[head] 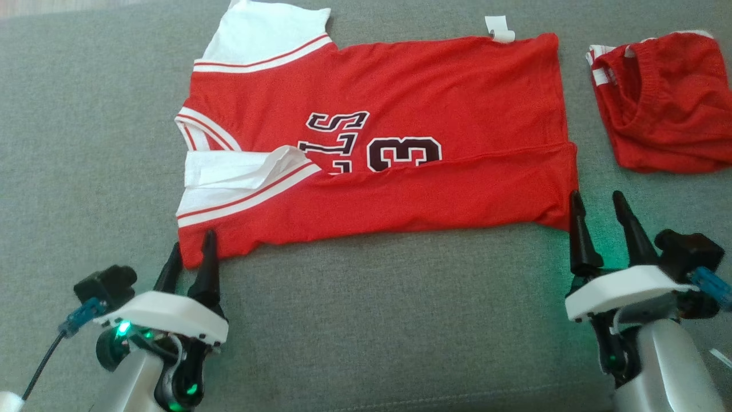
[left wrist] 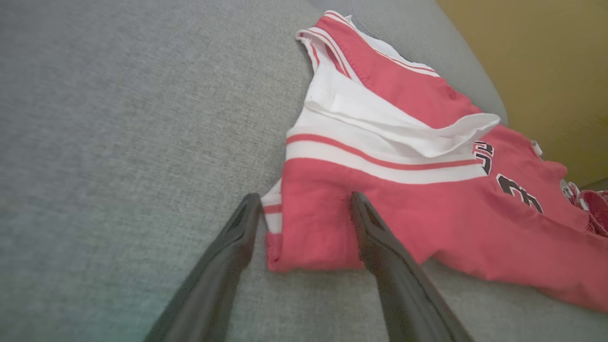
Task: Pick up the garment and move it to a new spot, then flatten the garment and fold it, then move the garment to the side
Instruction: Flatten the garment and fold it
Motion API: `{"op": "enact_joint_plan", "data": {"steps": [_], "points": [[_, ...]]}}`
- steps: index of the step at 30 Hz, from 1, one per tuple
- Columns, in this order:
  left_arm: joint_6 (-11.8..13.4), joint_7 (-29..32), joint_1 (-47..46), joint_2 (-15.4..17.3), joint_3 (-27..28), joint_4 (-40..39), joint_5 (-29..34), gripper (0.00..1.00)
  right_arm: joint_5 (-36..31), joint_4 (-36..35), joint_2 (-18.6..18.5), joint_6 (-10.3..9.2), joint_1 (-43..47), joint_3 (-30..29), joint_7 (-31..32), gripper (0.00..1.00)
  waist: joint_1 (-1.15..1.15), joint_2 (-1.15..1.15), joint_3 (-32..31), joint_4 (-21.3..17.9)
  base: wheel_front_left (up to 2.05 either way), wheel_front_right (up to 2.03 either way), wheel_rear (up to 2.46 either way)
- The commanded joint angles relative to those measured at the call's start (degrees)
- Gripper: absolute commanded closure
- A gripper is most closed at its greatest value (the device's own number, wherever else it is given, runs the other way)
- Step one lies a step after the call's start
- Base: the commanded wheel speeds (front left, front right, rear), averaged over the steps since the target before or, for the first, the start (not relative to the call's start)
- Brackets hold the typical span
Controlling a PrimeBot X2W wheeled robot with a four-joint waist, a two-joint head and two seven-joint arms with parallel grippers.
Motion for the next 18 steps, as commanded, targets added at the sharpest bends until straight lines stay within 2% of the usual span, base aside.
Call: {"op": "enact_joint_plan", "data": {"steps": [1, 2, 4, 5, 13, 14, 16, 18], "points": [[-0.07, 0.57, -1.27, 0.46, 1.43, -0.31, -0.56, 0.16, 0.09, -0.94, -0.3, 0.37, -1.98, 1.7, 0.27, 0.0, 0.0, 0.0, 0.2, -0.05, 0.0, 0.0, 0.0], [-0.14, 0.73, -1.4, 0.35, 1.3, -0.18, -0.64, 0.51, 0.0, -0.04, -0.3, 0.37, -2.36, 1.99, 0.58, 0.0, 0.0, 0.0, 0.29, -0.04, 0.0, 0.0, 0.0], [-0.29, 1.04, -1.63, 0.21, 0.99, 0.04, -0.71, 0.95, 0.35, 2.02, -0.3, 0.37, -3.34, 2.52, 0.88, 0.0, 0.0, 0.0, 0.39, 0.06, 0.0, 0.0, 0.0], [-0.42, 1.14, -1.74, 0.15, 0.85, 0.11, -0.74, 1.0, 0.5, 3.13, -0.3, 0.37, -3.85, 2.78, 0.92, 0.0, 0.0, 0.0, 0.39, 0.15, 0.0, 0.0, 0.0], [-1.23, -0.13, -1.78, -0.19, -0.13, -1.57, 0.02, 1.0, 2.38, 13.09, -0.3, 0.37, -6.57, 3.57, 2.51, 0.0, 0.0, 0.0, -0.75, 1.78, 0.0, 0.0, 0.0], [-1.23, -0.39, -1.75, -0.17, -0.16, -1.93, 0.15, 1.0, 2.99, 14.42, -0.3, 0.37, -6.89, 3.51, 2.58, 0.11, 0.0, 0.0, -0.99, 1.97, 0.0, 0.0, 0.0], [-1.23, -0.72, -1.82, -0.08, -0.24, -2.7, 0.39, 1.0, 5.8, 16.47, -0.3, 0.37, -7.68, 3.74, 1.85, 0.52, 0.0, 0.0, -1.49, 2.32, 0.0, 0.0, 0.0], [-1.16, -1.0, -1.99, 0.08, -0.2, -3.68, 0.6, 1.0, 8.21, 18.1, -0.3, 0.37, -8.66, 4.4, 0.65, 0.79, 0.0, 0.0, -1.97, 2.53, 0.0, 0.0, 0.0]]}}
